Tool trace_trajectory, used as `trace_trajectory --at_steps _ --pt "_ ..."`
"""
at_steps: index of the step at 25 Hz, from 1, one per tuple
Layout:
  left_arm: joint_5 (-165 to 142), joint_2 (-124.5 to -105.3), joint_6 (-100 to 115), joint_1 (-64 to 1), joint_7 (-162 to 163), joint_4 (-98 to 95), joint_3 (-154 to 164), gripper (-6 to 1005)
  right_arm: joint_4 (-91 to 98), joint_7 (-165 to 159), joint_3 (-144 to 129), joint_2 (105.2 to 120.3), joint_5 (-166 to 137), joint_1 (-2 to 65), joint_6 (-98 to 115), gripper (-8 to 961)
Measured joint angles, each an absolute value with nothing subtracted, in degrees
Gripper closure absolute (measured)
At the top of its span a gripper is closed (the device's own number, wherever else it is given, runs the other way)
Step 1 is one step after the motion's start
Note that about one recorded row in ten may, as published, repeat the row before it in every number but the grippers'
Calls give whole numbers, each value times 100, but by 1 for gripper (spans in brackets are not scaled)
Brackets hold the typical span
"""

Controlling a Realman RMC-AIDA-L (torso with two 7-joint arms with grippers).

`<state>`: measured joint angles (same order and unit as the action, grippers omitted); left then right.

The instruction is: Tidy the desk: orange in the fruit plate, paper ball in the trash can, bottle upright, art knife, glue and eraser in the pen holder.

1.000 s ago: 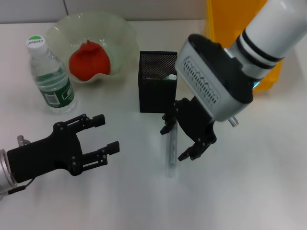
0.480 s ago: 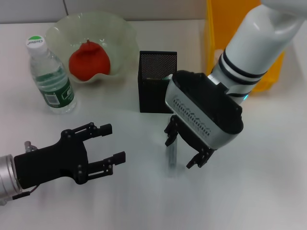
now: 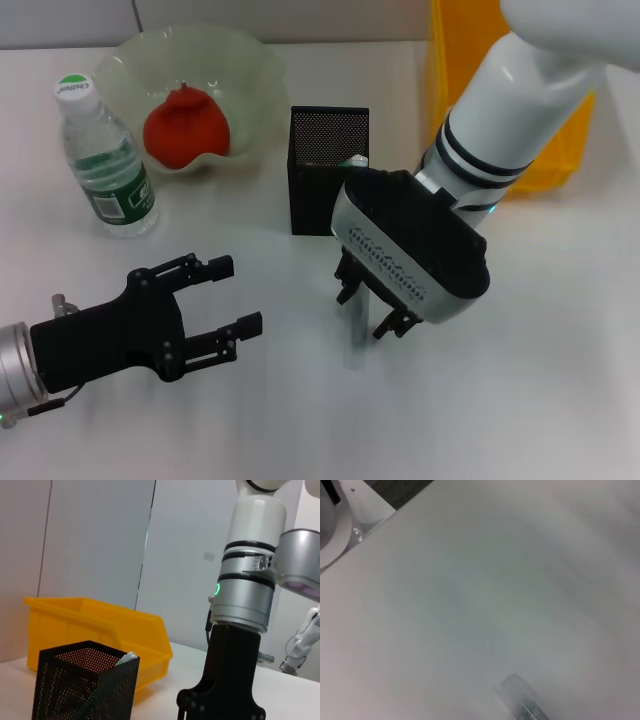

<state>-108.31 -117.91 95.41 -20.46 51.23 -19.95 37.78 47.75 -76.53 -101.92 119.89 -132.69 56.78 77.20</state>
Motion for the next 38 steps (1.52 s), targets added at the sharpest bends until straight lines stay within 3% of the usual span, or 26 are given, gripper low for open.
trace_trajectory --at_steps 9,14,17,22,38 --pt "-10819 -11794 9541 -2051 5138 -1995 3740 227 4597 -7470 -10426 11988 -13045 5775 7541 445" --pt "-10811 -11792 9544 -2063 5136 -1995 3689 226 4534 -7426 -10517 11988 -12980 5812 7469 533" --pt "-10810 -11787 9553 -2065 5116 -1995 3667 226 4453 -7423 -10603 11988 -12975 5852 7388 649" --pt "-10810 -11784 9557 -2066 5115 -1995 3654 226 4404 -7421 -10631 11988 -12927 5879 7367 709" --pt "-10810 -11759 9602 -2058 5138 -1995 3612 226 4491 -7551 -10553 11989 -12884 5778 7466 816"
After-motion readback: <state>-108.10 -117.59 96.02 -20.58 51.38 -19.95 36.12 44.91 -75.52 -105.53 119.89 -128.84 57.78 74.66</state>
